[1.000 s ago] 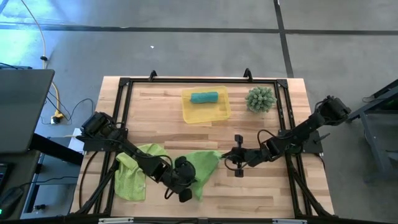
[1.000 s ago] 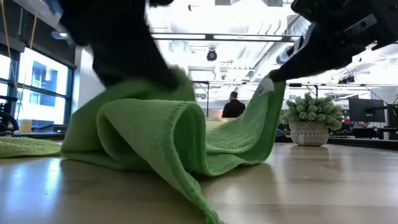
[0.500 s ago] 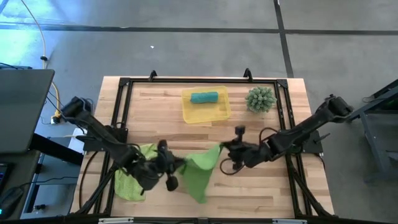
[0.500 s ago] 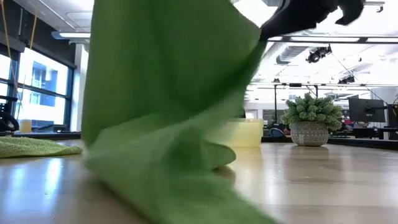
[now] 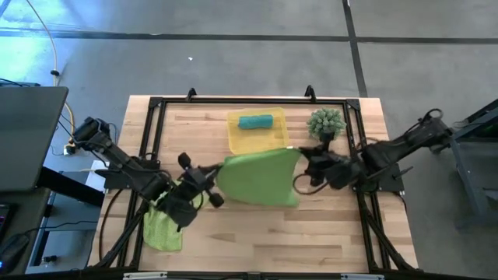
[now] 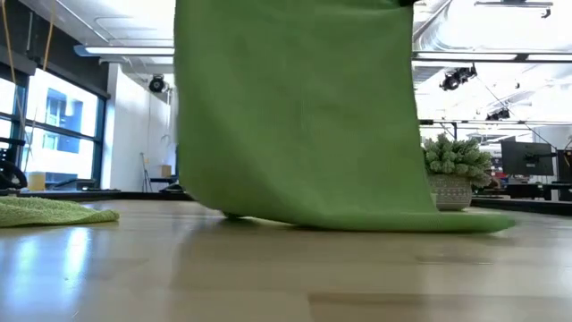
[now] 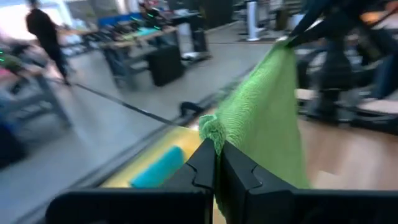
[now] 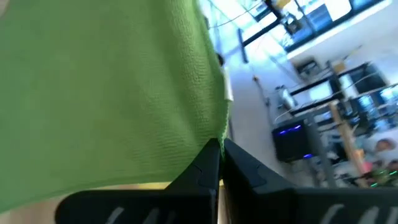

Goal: Roll microfiber towels into tight, uniform cylinder then place into a basket
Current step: Fold the green microfiber cloth

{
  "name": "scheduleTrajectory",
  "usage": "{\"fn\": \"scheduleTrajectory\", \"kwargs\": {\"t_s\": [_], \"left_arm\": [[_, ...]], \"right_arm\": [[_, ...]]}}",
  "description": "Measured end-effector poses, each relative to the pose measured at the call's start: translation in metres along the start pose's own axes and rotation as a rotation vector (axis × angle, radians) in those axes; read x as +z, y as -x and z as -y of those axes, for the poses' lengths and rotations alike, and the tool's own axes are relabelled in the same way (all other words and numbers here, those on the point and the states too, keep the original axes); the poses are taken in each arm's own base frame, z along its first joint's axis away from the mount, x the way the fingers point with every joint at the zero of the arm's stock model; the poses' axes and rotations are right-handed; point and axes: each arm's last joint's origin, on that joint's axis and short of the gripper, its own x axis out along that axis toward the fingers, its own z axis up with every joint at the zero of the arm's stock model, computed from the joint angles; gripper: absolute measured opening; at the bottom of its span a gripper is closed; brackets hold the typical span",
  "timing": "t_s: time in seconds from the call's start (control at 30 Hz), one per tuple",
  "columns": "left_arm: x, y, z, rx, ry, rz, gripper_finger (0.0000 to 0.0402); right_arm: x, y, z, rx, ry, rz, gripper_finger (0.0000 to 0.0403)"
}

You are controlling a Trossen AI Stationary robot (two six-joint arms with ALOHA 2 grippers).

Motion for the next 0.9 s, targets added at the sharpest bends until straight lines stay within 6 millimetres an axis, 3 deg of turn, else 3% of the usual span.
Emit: {"fn": "scheduleTrajectory", "kwargs": {"t_s": [0.13, 0.3, 0.5, 0.67, 0.77, 0.9], "left_arm": [[0.007, -0.023, -0.01, 0.101, -0.035, 0.001, 0.0001], [0.029, -0.049, -0.032, 0.194, -0.017, 0.013, 0.0001], [0.059, -0.058, -0.051, 0.034, 0.035, 0.067, 0.0001], [0.058, -0.049, -0.041, -0.219, 0.071, 0.062, 0.0001], [0.044, -0.039, -0.024, -0.386, 0.103, -0.024, 0.0001], [0.018, -0.022, 0.005, -0.489, 0.114, -0.136, 0.0]], "right_arm": [[-0.006, 0.002, 0.024, -0.112, 0.101, -0.013, 0.0], [-0.006, 0.003, 0.048, -0.253, 0.073, -0.022, 0.0], [-0.004, 0.005, 0.061, -0.311, 0.042, 0.001, 0.0], [-0.004, 0.005, 0.053, -0.226, -0.103, 0.047, 0.0], [-0.008, 0.004, 0.037, -0.026, -0.24, 0.092, 0.0], [-0.017, -0.001, 0.001, 0.295, -0.35, 0.104, 0.0]]}}
